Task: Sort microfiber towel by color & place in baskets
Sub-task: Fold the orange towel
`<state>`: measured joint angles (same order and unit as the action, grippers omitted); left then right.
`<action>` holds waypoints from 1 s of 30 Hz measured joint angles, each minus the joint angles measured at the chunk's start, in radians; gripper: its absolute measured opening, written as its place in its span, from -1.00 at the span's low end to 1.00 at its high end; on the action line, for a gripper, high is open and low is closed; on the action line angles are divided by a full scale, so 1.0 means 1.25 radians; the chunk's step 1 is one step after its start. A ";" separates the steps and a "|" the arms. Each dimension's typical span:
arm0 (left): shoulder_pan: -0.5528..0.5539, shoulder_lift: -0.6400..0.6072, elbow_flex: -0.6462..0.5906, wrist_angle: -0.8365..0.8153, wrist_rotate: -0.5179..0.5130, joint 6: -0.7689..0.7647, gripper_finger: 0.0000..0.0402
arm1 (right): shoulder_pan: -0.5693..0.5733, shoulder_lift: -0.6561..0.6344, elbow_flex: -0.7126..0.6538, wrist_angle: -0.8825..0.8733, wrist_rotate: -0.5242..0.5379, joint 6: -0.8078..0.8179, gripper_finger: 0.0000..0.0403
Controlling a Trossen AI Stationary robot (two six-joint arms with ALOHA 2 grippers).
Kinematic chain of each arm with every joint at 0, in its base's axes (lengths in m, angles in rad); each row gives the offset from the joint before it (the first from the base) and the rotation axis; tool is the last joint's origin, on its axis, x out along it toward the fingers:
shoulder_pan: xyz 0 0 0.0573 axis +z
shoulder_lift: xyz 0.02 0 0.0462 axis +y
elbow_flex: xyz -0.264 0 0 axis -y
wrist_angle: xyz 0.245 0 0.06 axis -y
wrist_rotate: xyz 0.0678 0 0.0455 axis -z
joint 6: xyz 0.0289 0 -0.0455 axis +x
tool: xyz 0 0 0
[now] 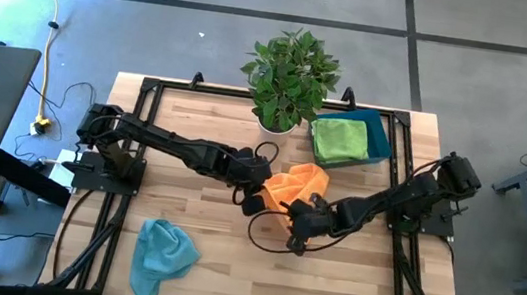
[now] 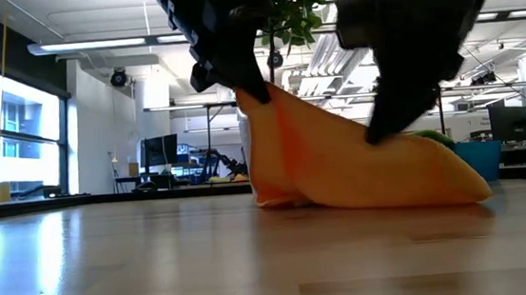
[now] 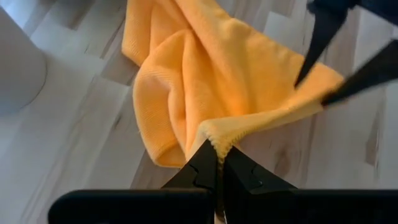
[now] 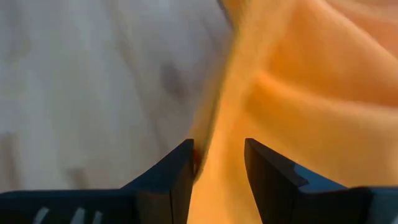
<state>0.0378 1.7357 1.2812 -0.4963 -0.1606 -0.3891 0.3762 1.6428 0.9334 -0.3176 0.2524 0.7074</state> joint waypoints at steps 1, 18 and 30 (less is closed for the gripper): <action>0.002 0.000 0.000 -0.005 0.000 0.000 -1.00 | 0.000 0.000 0.000 -0.028 0.002 0.015 -0.34; 0.022 0.000 0.000 -0.025 0.002 -0.002 -1.00 | 0.059 0.000 0.000 -0.236 -0.010 0.075 -0.34; 0.028 0.000 0.000 -0.036 0.002 -0.021 -1.00 | 0.093 -0.001 0.000 -0.263 -0.015 0.107 -0.47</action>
<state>0.0727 1.7355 1.2814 -0.5411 -0.1580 -0.4158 0.4919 1.6421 0.9333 -0.6465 0.2333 0.8417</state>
